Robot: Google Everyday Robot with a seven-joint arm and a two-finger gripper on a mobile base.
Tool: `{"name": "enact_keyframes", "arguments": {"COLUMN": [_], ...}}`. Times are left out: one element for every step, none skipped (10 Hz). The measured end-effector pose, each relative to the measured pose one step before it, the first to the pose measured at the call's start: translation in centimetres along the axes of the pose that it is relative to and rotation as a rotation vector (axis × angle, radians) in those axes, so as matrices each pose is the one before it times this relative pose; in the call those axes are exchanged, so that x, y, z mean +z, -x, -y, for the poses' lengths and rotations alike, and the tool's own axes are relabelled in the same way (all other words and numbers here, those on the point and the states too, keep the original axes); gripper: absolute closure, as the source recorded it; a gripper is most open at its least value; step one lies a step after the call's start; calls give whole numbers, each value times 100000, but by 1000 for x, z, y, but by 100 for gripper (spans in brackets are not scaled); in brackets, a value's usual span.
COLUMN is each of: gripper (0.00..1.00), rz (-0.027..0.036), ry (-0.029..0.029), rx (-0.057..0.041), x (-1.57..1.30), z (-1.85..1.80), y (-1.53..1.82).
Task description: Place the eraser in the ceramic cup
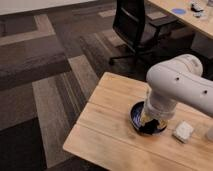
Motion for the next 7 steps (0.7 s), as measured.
{"name": "enact_keyframes", "arguments": {"gripper": [100,100,100,100,100,100,100], "rz": [4,2365,5579,6269,3600,2908,315], "ry": [5,-984,-3506,-6146,-4795,-3539,263], "rx": [121,3089,7083,10080,6898,7763,3642], "x": [4,-540,-1422,-1832,-1040,-774,-200], "z": [25,584,1939,3376,2675,2960,1012], "y": [-6,328,714,666,574,829,775]}}
